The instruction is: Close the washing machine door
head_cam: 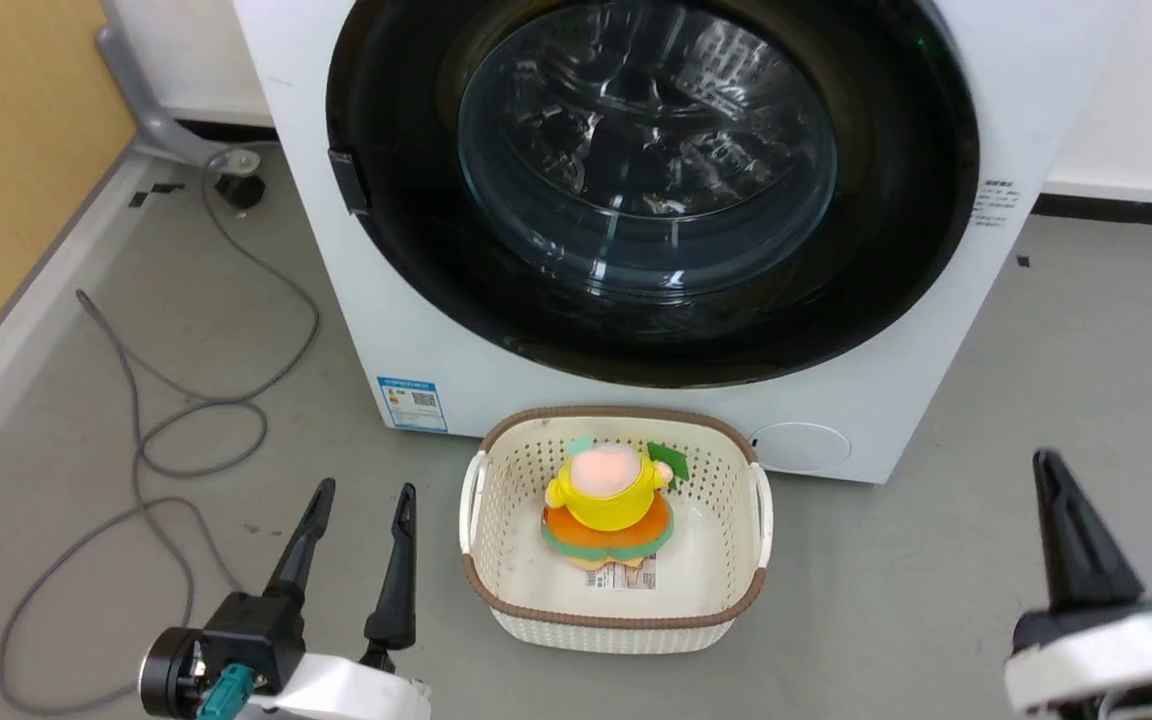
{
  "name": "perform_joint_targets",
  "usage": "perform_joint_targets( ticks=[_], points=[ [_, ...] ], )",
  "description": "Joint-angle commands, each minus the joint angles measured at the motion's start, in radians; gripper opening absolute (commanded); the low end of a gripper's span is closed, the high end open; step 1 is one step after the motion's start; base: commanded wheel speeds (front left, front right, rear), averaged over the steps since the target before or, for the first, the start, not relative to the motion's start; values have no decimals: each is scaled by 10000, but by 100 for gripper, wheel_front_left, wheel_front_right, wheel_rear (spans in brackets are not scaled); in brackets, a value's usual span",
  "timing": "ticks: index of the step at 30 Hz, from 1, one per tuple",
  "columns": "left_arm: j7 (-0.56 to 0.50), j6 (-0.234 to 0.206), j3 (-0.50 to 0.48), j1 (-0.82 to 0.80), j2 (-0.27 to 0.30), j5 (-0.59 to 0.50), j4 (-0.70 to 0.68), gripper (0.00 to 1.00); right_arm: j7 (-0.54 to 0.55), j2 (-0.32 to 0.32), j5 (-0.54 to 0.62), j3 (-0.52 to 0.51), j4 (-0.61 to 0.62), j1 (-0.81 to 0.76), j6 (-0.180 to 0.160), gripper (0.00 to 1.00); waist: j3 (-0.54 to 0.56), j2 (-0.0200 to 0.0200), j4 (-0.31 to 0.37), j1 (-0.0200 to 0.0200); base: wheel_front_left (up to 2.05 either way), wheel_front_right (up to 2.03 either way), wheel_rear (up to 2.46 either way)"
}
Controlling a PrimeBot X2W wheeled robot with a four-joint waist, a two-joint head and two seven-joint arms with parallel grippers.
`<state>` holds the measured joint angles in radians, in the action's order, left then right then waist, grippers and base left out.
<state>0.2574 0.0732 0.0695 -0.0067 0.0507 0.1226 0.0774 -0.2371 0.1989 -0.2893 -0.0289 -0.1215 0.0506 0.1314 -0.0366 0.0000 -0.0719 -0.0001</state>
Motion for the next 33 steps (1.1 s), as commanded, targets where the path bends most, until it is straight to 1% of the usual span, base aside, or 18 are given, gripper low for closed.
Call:
perform_joint_targets(
  ticks=[1, 2, 3, 4, 6, 9, 12, 24, 25, 33],
  points=[
    [44, -13, -21, 149, 20, -79, 34, 100, 40, -134, 110, -65, 164, -191, -7, 0, 36, 0, 23, 1, 0, 0, 0],
    [44, -19, -25, 182, 20, -98, 44, 100, 118, -315, 262, -170, 348, -394, -7, 0, 56, 0, 37, 1, 0, 0, 0],
    [44, -36, -27, 218, 25, -130, 63, 100, 204, -471, 399, -226, 498, -576, -7, 40, 73, 0, 43, 1, 0, 0, 0],
    [44, -84, -36, 257, 31, -180, 92, 100, 286, -627, 474, -272, 616, -742, -7, 100, 99, 0, 46, 1, 0, 0, 0],
    [44, -160, -37, 337, 31, -250, 104, 100, 322, -846, 583, -372, 816, -997, -7, 100, 148, 0, 54, 1, 0, 0, 0],
    [44, -236, -9, 426, 30, -321, 71, 100, 320, -976, 894, -407, 986, -1287, -7, 100, 215, 0, 43, 1, 0, 0, 0],
    [44, -261, 35, 494, 29, -362, 71, 100, 291, -1097, 965, -492, 1100, -1474, -7, 100, 285, 0, 2, 1, 0, 0, 0],
    [44, -321, 140, 572, 79, -459, 117, 100, 284, -1235, 1039, -626, 1301, -1688, -7, 100, 377, 0, -55, 1, 0, 0, 0],
    [0, -274, 146, 480, 33, -409, 109, 0, 322, -1185, 967, -617, 1252, -1535, 0, 0, 377, 0, -55, 1, 0, 0, 0],
    [-100, -289, 118, 465, 19, -436, 82, 0, 396, -1193, 1025, -585, 1245, -1492, 0, 0, 376, 0, -30, 1, 0, 0, 0]
  ],
)
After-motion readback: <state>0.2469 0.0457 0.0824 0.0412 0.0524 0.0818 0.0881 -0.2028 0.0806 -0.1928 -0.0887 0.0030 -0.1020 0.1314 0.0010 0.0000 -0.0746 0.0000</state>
